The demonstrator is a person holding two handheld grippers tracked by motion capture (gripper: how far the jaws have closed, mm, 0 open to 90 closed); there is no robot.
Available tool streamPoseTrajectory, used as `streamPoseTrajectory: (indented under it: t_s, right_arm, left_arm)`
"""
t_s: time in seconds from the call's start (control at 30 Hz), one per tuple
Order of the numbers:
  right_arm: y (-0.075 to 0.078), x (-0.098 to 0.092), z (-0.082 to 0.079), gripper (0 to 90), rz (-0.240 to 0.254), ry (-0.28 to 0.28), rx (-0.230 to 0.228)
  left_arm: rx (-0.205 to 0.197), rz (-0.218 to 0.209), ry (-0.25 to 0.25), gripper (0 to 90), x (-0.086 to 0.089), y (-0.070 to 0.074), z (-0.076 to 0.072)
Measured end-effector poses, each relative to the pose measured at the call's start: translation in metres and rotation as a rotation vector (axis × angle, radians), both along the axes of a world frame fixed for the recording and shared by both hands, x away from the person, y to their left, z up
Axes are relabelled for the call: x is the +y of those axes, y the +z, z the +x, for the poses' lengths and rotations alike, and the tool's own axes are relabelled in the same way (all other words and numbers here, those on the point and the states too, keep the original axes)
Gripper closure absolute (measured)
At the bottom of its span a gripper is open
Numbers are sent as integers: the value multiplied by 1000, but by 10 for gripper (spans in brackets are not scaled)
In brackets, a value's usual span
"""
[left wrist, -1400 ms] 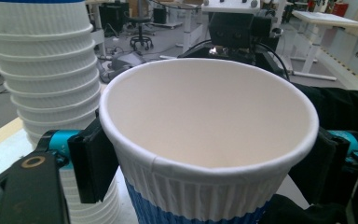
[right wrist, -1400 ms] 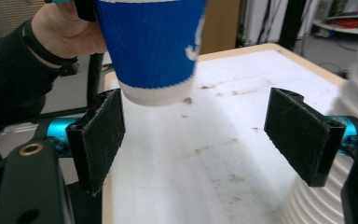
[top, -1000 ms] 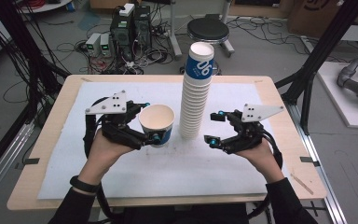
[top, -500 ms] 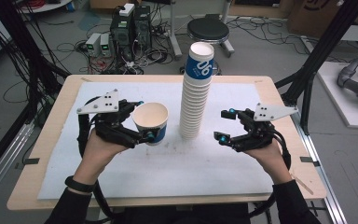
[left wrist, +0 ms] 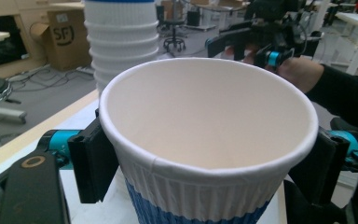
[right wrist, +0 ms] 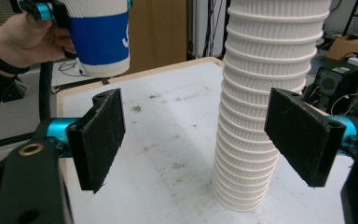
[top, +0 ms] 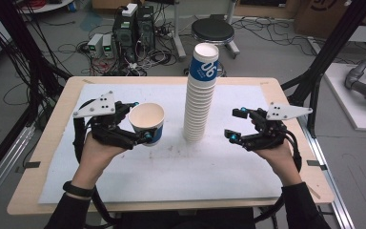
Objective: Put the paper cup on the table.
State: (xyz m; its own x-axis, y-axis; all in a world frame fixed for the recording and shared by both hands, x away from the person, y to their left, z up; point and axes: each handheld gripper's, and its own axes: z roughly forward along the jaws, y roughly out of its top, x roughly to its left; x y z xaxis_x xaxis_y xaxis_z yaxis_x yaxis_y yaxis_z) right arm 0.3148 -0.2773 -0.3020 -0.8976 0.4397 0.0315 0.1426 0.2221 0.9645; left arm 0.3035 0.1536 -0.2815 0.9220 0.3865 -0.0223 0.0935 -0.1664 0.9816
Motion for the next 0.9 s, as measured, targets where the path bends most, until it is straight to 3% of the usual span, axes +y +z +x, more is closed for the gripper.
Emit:
streamPoseTrajectory:
  t_s: [0.13,0.53,0.6,0.73,0.9]
  right_arm:
    - [1,-4,3,205,13,-11,-1]
    - [6,-12,8,206,30,-44,-8]
    - [5,-13,10,206,32,-51,-6]
    - [5,-14,11,206,33,-59,-4]
    - [4,-16,13,206,29,-63,1]
  left_arm:
    - [-7,5,32,208,7,-4,0]
    - [-5,15,227,215,28,-32,10]
    - [17,-11,244,216,31,-38,13]
    - [13,-32,294,217,33,-47,15]
    - [0,-8,354,217,35,-58,19]
